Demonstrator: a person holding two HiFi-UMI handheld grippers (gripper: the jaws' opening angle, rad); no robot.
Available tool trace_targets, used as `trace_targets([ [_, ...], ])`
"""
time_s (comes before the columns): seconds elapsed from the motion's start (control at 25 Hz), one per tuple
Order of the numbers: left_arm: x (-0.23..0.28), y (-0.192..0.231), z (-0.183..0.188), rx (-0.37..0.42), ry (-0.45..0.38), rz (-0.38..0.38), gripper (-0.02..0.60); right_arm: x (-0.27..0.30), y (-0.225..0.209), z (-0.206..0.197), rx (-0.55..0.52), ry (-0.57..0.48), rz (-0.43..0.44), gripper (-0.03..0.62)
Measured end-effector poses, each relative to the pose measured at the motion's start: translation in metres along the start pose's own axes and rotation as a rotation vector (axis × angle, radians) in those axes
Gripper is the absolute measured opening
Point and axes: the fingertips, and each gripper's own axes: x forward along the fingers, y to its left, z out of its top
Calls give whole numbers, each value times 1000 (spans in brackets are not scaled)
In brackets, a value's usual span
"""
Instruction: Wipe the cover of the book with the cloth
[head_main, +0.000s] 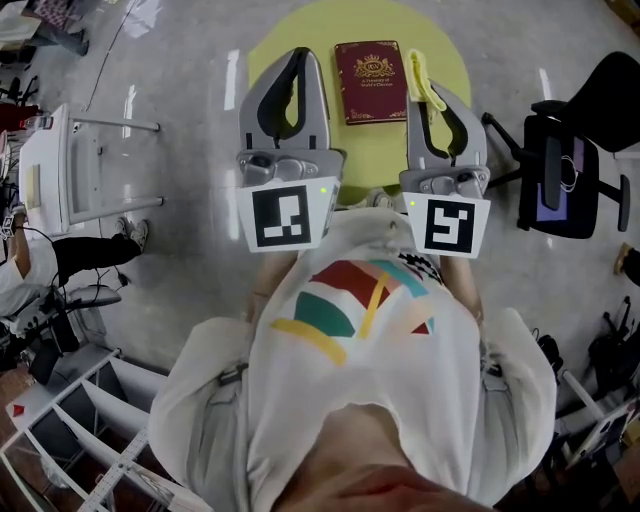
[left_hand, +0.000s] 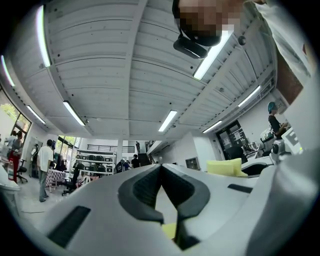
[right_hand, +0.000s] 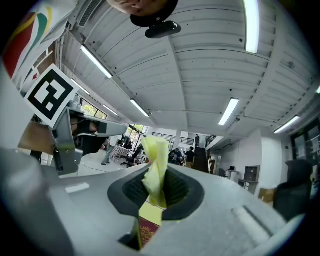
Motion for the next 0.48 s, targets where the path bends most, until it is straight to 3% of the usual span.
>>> trace_targets([
  [0.48,-4,1,5,14,-9,10,15,-4,-8,14,20,-35,-15,29],
])
